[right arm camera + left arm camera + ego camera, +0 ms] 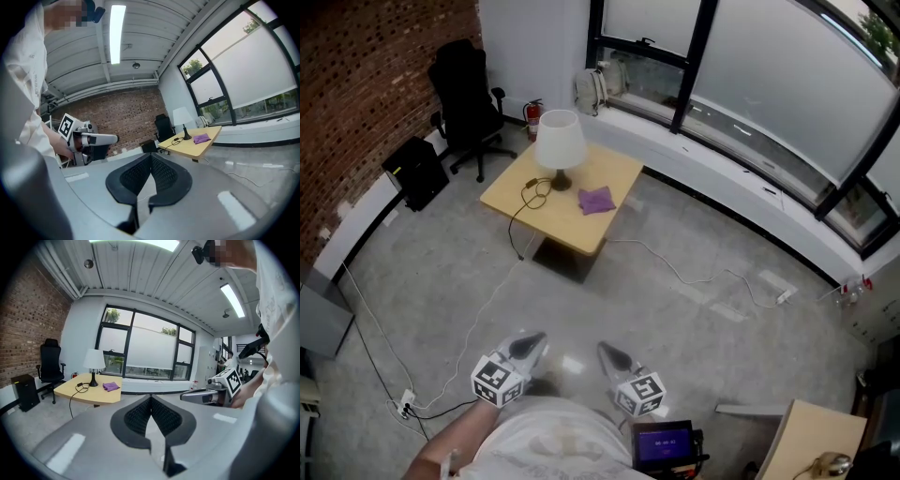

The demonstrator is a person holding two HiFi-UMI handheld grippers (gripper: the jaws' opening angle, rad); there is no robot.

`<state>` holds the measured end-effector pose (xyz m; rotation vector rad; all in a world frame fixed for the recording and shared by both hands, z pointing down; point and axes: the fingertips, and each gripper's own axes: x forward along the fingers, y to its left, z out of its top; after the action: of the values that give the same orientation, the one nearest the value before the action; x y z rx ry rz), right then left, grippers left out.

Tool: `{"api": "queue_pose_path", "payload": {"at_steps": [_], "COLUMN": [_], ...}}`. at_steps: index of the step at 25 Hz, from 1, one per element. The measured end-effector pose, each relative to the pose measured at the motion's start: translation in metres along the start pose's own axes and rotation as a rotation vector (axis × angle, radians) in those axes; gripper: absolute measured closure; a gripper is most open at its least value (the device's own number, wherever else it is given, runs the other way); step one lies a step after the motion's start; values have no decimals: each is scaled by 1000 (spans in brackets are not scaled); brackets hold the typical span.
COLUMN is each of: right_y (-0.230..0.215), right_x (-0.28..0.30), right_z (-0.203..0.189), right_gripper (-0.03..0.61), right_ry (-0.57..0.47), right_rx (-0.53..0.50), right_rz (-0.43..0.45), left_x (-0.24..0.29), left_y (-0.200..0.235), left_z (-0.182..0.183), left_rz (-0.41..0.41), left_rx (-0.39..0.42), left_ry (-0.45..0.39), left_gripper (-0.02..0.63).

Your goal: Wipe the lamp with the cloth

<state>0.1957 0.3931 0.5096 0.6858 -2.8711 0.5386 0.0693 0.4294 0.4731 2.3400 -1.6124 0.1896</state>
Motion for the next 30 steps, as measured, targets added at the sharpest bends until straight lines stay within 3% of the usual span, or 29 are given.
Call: {"api": "queue_pose_path", "payload": {"at_steps": [6, 12, 17, 30], "right_y": [-24, -41, -63, -109], "right_x": [9, 58, 73, 119], "right_z": [1, 12, 50, 93], "right_gripper": [565, 565, 565, 565], "right_ry": [19, 42, 21, 36], "right_rx": [0, -52, -60, -68], "right_rz": [-47, -12, -77, -181], "left_x": [26, 43, 83, 147], "left_y": [14, 61, 84, 144], "left_z": [3, 7, 28, 63], "left_rz": [-36, 5, -60, -146], "left_rx": [-7, -30, -41, -48], "left_ry": [-10, -29, -50, -81], "left_gripper": [612, 612, 612, 612]}}
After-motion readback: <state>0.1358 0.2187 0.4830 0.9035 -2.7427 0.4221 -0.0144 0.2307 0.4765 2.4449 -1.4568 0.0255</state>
